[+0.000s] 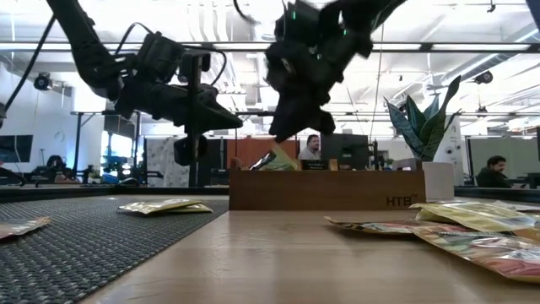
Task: Pick & Place Tea
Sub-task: Put the yellow tea bag into the middle section of the wooden organizer
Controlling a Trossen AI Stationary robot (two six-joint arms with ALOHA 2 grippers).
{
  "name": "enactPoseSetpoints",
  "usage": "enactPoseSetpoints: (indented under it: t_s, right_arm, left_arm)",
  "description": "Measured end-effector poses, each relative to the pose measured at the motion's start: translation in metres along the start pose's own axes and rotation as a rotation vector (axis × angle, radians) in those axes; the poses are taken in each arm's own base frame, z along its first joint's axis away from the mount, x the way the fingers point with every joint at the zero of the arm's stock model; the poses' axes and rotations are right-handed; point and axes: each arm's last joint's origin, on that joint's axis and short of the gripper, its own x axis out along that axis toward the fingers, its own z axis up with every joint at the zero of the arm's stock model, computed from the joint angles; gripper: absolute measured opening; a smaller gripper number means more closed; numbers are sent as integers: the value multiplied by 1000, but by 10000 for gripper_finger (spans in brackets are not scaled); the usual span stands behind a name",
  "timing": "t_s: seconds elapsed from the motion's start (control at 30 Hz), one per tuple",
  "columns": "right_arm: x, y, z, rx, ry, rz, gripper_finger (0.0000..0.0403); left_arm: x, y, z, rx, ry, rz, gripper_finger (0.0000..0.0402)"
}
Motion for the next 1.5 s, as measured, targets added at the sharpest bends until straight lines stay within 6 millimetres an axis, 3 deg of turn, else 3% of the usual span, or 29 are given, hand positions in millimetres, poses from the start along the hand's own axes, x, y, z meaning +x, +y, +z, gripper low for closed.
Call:
enactPoseSetpoints:
  t_s: [0.13, 0.23, 0.5, 0.77, 1.0, 1.2, 1.5]
  right_arm:
    - [-1, -38, 10, 85, 76, 85, 91]
    - [-2, -51, 14, 109, 91, 145, 91]
    - [-2, -37, 32, 37, 89, 250, 107]
    - [30, -33, 41, -13, 287, 199, 151]
    - [34, -23, 52, -88, 349, 200, 163]
    - [38, -24, 51, -81, 373, 194, 137]
    - [41, -22, 49, -114, 371, 202, 43]
  left_arm:
    - [-12, 1, -9, -6, -33, 35, 1]
    - [-20, 5, -17, -22, -59, 75, 1]
    - [-35, 15, -35, -78, -98, 156, 1]
    - [-37, 17, -37, -85, -107, 168, 1]
    - [-38, 16, -37, -83, -113, 170, 1]
    - [-38, 16, -37, -65, -119, 177, 1]
    - [-38, 17, -37, -55, -124, 184, 1]
